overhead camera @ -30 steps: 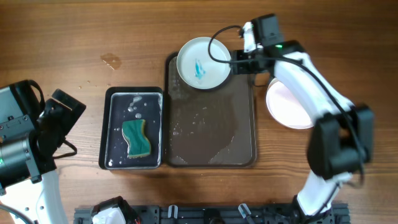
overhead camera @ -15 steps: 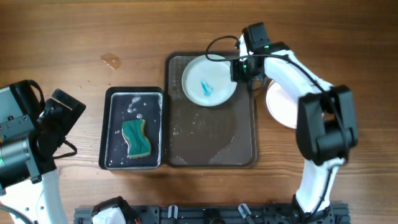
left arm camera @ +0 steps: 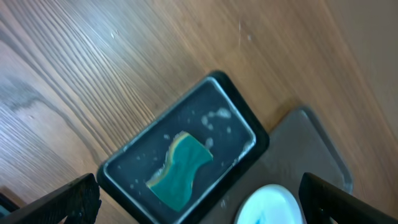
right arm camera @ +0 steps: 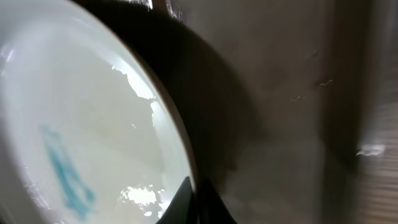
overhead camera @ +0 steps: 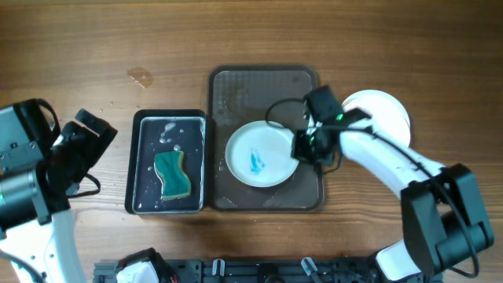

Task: Clean dirty plates on tray and stack at the side
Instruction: 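Grasp the green sponge in the sink tray with left gripper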

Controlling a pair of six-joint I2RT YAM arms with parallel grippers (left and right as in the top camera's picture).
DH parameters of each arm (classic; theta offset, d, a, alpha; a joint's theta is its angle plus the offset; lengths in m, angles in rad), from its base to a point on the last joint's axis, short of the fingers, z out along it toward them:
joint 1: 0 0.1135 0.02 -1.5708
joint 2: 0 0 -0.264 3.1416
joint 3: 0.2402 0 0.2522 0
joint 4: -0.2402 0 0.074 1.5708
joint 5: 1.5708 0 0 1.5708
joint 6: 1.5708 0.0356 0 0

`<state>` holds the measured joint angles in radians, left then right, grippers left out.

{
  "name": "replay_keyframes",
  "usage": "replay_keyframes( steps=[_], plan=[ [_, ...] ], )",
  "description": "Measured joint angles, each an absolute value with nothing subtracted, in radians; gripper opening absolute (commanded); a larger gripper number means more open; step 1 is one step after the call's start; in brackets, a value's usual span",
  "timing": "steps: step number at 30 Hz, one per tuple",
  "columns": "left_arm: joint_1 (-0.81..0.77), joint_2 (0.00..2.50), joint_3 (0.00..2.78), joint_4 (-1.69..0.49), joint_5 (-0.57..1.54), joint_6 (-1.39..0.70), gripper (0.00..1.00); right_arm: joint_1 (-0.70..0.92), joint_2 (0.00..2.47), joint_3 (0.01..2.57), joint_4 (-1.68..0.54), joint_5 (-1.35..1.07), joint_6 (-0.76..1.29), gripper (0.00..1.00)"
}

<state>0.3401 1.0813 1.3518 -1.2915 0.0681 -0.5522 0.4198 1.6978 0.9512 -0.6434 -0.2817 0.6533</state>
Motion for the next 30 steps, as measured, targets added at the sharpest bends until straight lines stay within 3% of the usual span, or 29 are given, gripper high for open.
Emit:
replay_keyframes(
  steps=[1, 3, 8, 14, 16, 20, 23, 28, 30],
  plan=[
    [0.33, 1.1, 1.354, -1.312, 0.077, -0.548, 0.86, 0.435, 1.698, 0.929, -0.615, -0.279, 0.691, 0.34],
    [0.287, 1.153, 1.356, -1.351, 0.093, -0.516, 0.81, 0.445, 1.698, 0.916, -0.603, -0.268, 0.73, 0.4],
    [0.164, 1.28, 1.32, -1.354, 0.112, -0.466, 0.75, 0.445, 1.665, 0.918, -0.64, -0.218, 0.671, 0.45],
    [0.071, 1.402, 1.116, -1.192, 0.103, -0.48, 0.63, 0.445, 1.46, 0.947, -0.686, -0.178, 0.507, 0.47],
    [0.066, 1.452, 1.035, -1.126, 0.103, -0.501, 0.43, 0.445, 1.404, 0.951, -0.688, -0.175, 0.476, 0.49],
    [0.064, 1.555, 0.922, -0.975, 0.114, -0.522, 0.29, 0.445, 1.377, 0.951, -0.688, -0.175, 0.454, 0.49],
    [0.044, 1.608, 0.885, -0.881, 0.119, -0.515, 0.04, 0.445, 1.377, 0.951, -0.687, -0.175, 0.447, 0.49],
    [-0.006, 1.621, 0.893, -0.875, 0.102, -0.509, 0.08, 0.445, 1.377, 0.951, -0.688, -0.175, 0.447, 0.49],
    [-0.007, 1.621, 0.939, -0.968, 0.103, -0.511, 0.28, 0.445, 1.377, 0.951, -0.688, -0.175, 0.447, 0.49]
  ],
)
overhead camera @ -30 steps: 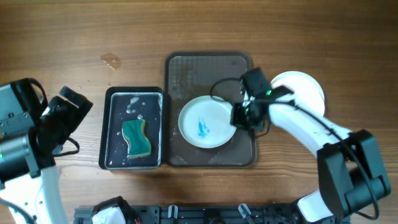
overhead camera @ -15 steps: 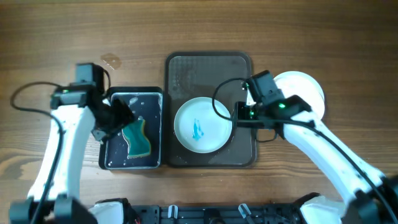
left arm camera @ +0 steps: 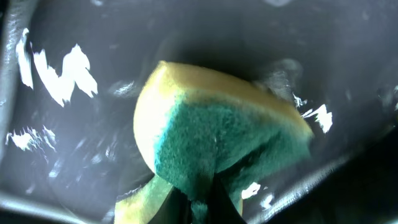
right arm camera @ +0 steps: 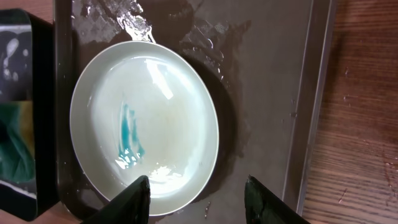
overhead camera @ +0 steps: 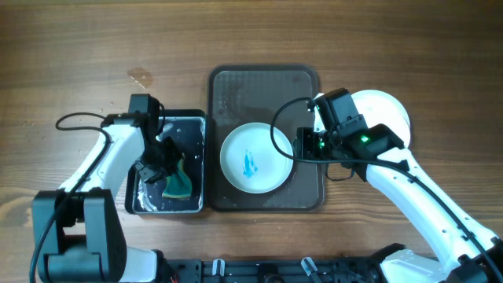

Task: Clean dirty plates on tray and stack at the side
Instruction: 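Grasp the green sponge in the sink tray with left gripper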

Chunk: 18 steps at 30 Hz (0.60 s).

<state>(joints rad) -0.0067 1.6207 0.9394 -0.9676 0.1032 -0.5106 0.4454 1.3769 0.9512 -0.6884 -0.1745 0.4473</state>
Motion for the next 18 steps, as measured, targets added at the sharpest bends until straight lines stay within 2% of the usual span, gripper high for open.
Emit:
replay_keyframes(
  steps=[1, 3, 9, 10, 13, 14, 15, 16, 18],
  plan=[
    [-0.008, 1.62, 0.973, -1.01, 0.103, -0.508, 0.37, 0.445, 1.377, 0.951, -0.688, -0.175, 0.447, 0.49],
    [-0.009, 1.619, 1.053, -1.068, 0.104, -0.511, 0.48, 0.445, 1.377, 0.951, -0.689, -0.175, 0.447, 0.49],
    [-0.034, 1.617, 1.068, -1.039, 0.103, -0.498, 0.56, 0.445, 1.377, 0.951, -0.691, -0.175, 0.447, 0.5],
    [-0.051, 1.615, 1.026, -0.989, 0.103, -0.494, 0.56, 0.445, 1.377, 0.951, -0.691, -0.175, 0.447, 0.5],
    [-0.101, 1.616, 0.909, -0.882, 0.078, -0.487, 0.45, 0.445, 1.377, 0.951, -0.692, -0.174, 0.447, 0.5],
    [-0.108, 1.613, 0.884, -0.853, 0.055, -0.488, 0.36, 0.445, 1.377, 0.951, -0.691, -0.172, 0.447, 0.5],
    [-0.112, 1.61, 0.863, -0.835, 0.033, -0.492, 0.2, 0.445, 1.377, 0.951, -0.691, -0.171, 0.447, 0.5],
    [-0.117, 1.606, 0.849, -0.828, 0.004, -0.501, 0.15, 0.445, 1.377, 0.951, -0.691, -0.171, 0.447, 0.5],
    [-0.118, 1.604, 0.841, -0.832, -0.031, -0.509, 0.36, 0.445, 1.377, 0.951, -0.691, -0.171, 0.447, 0.5]
  ],
)
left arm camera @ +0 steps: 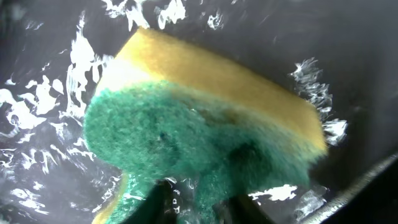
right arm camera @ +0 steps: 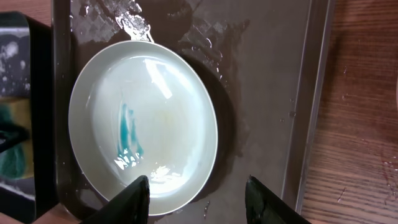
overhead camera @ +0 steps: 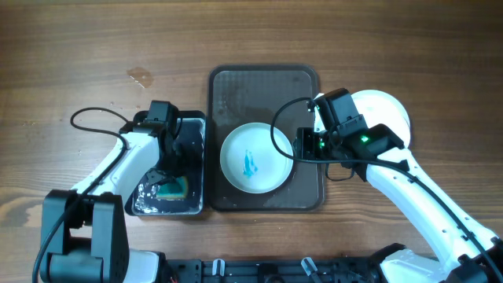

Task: Clean dirty plates on tray and stack at the side
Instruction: 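Grasp the green sponge in the sink tray with left gripper, then scrub the held plate's blue stain with the sponge in left gripper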

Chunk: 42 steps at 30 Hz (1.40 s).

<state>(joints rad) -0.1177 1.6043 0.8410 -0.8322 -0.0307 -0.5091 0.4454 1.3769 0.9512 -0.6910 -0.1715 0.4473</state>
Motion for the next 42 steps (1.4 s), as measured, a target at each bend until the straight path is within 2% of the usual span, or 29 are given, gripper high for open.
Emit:
replay_keyframes(
  steps=[2, 3, 10, 14, 17, 19, 20, 28, 32, 36, 39, 42],
  plan=[
    [-0.118, 1.604, 0.86, -0.87, -0.032, -0.519, 0.52, 0.445, 1.377, 0.951, -0.691, -0.171, 0.447, 0.5],
    [-0.119, 1.605, 0.889, -0.915, -0.025, -0.523, 0.56, 0.445, 1.377, 0.951, -0.693, -0.171, 0.447, 0.5],
    [-0.117, 1.607, 1.071, -1.092, -0.019, -0.525, 0.6, 0.445, 1.377, 0.951, -0.696, -0.171, 0.447, 0.5],
    [-0.115, 1.607, 1.049, -1.094, -0.043, -0.525, 0.56, 0.445, 1.377, 0.951, -0.696, -0.171, 0.448, 0.5],
    [-0.115, 1.607, 0.973, -1.013, -0.057, -0.529, 0.4, 0.445, 1.377, 0.951, -0.715, -0.132, 0.5, 0.5],
    [-0.115, 1.608, 0.905, -0.937, -0.065, -0.533, 0.14, 0.445, 1.377, 0.951, -0.717, -0.104, 0.534, 0.5],
    [-0.115, 1.609, 0.885, -0.914, -0.07, -0.544, 0.04, 0.445, 1.377, 0.951, -0.719, -0.096, 0.541, 0.5],
    [-0.111, 1.61, 0.893, -0.92, -0.07, -0.526, 0.04, 0.445, 1.457, 0.951, -0.661, -0.084, 0.496, 0.5],
    [-0.109, 1.612, 1.035, -1.028, -0.055, -0.511, 0.04, 0.444, 1.515, 0.951, -0.611, -0.131, 0.377, 0.49],
    [-0.121, 1.606, 1.182, -1.108, -0.056, -0.486, 0.04, 0.444, 1.573, 0.951, -0.575, -0.149, 0.36, 0.49],
    [-0.158, 1.605, 1.208, -1.106, -0.051, -0.475, 0.04, 0.444, 1.655, 0.951, -0.56, -0.156, 0.366, 0.31],
    [-0.179, 1.605, 1.208, -1.07, 0.024, -0.472, 0.04, 0.444, 1.726, 0.951, -0.524, -0.21, 0.36, 0.23]
  ],
)
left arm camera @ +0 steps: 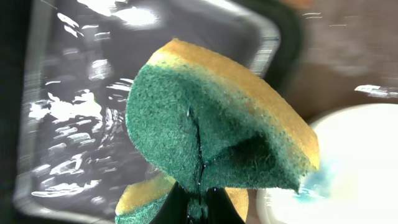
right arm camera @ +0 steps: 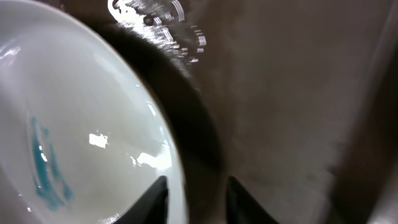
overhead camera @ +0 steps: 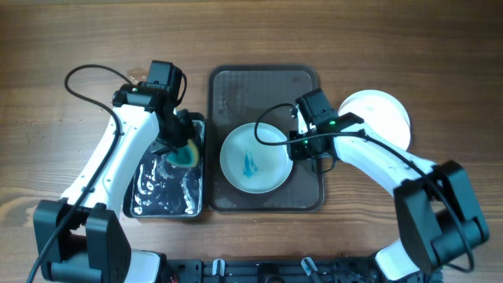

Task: Clean dirty plates on tray and stack at the side
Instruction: 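Scrub the held plate's blue stain with the sponge in left gripper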

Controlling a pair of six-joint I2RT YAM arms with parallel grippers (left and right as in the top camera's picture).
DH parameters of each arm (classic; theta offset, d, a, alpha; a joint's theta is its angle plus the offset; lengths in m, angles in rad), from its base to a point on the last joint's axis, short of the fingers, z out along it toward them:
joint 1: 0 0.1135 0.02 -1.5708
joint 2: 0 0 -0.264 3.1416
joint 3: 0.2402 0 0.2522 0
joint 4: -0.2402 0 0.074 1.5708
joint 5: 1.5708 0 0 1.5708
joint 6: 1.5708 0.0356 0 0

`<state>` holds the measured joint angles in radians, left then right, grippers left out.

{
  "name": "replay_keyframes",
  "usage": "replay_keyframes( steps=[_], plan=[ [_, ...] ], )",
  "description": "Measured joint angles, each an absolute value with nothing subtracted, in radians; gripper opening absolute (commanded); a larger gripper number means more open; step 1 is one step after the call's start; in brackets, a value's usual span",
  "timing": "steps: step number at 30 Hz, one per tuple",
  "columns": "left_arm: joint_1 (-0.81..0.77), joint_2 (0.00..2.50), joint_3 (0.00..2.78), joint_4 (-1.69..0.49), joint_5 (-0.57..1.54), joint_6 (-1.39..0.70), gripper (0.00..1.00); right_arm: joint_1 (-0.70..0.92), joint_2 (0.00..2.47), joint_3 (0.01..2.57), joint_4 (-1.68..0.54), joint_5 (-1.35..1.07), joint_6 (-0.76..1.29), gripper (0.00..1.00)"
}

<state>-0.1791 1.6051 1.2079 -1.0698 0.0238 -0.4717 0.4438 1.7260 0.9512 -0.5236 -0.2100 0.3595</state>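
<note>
A white plate (overhead camera: pixel 253 157) with a blue smear (overhead camera: pixel 251 163) lies on the brown tray (overhead camera: pixel 263 90). My left gripper (overhead camera: pixel 182 149) is shut on a wet green and yellow sponge (left arm camera: pixel 211 137), held above the right edge of the black water tray (overhead camera: pixel 161 192), with the plate (left arm camera: pixel 354 155) just beyond. My right gripper (overhead camera: pixel 295 146) is low at the plate's right rim. In the right wrist view it (right arm camera: pixel 196 202) is open, one finger over the plate (right arm camera: pixel 81 137) and the other over the tray (right arm camera: pixel 292 93).
A stack of clean white plates (overhead camera: pixel 381 114) sits on the wooden table right of the brown tray. The water tray holds shallow soapy water (left arm camera: pixel 68 106). A small wet mark (overhead camera: pixel 141 77) lies on the table at the back left.
My left gripper has risen out of the water tray with the sponge and now hangs at the tray's right edge, beside the plate. My right gripper has come down to the plate's right rim.
First the sponge lay loose in the water tray, my left arm was off to the left, and my right gripper was at the plate's rim. Then my left gripper shut on the sponge in the water while the right hung open above the tray. Now the sponge is lifted.
</note>
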Motion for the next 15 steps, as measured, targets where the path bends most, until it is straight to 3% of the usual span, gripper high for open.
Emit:
replay_keyframes(
  steps=[3, 15],
  plan=[
    [-0.196, 1.605, 1.208, -0.986, 0.141, -0.472, 0.04, 0.443, 1.749, 0.951, -0.479, -0.257, 0.353, 0.04],
    [-0.45, 1.731, 1.189, -0.723, 0.265, -0.553, 0.04, 0.444, 1.788, 0.952, -0.418, -0.236, 0.43, 0.04]
  ],
)
